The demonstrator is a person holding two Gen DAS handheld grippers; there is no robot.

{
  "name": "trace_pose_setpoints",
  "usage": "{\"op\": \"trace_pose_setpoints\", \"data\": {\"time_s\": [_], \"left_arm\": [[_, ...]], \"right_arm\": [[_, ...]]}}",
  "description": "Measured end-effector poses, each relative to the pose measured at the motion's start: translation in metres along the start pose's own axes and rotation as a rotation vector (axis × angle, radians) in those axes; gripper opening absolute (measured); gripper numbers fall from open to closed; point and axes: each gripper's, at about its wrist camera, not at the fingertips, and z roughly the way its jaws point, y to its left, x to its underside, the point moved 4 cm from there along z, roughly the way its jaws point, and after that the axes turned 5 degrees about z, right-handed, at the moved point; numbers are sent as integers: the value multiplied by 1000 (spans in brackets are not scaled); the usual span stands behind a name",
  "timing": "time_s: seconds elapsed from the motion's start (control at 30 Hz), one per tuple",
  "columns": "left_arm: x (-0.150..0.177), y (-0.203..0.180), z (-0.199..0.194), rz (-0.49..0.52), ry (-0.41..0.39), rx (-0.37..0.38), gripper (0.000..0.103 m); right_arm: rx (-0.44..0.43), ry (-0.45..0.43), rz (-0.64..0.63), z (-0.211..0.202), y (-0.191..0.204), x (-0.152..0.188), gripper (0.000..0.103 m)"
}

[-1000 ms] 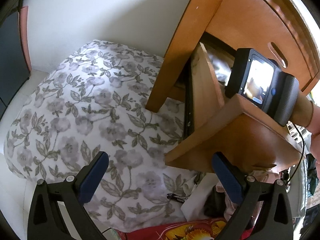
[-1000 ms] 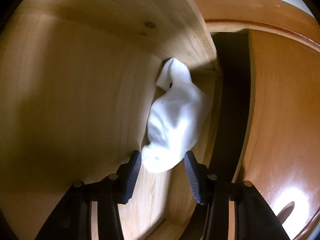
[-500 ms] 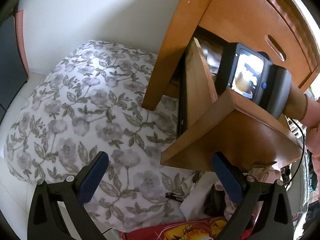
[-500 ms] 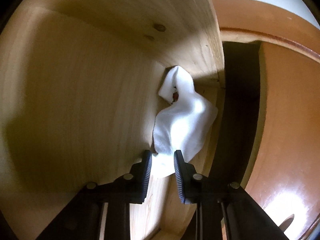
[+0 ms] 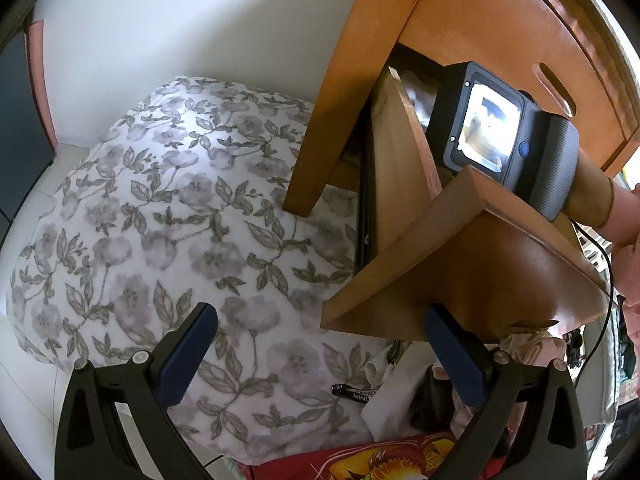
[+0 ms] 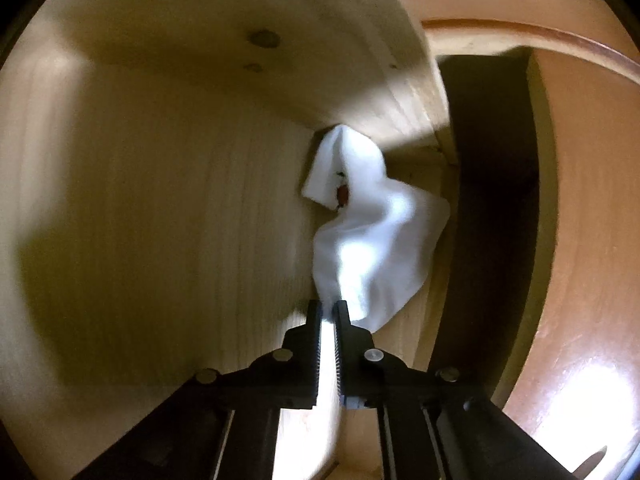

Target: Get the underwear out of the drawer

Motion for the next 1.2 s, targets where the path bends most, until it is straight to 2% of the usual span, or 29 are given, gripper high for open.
{"op": "trace_pose_setpoints", "data": {"time_s": [0.3, 0.6, 0.77, 1.1, 1.13, 1.2], "left_arm": [[0, -6, -7, 7, -4, 7, 103], [0, -24, -35, 17, -38, 33, 103], [5, -37, -56, 32, -59, 39, 103], [18, -60, -89, 48, -89, 58, 103], [19, -64, -93, 51, -93, 56, 103], [22, -68, -99, 56, -99, 52, 103]], "right_arm": [[-1, -30, 8, -32, -20, 7, 4], [36, -61, 45, -100, -51, 29, 3], [81, -73, 87, -144, -65, 44, 3], [230, -109, 182, -251, -73, 69, 3], [239, -111, 195, -245, -73, 71, 3], [265, -113, 226, -261, -79, 78, 3]]}}
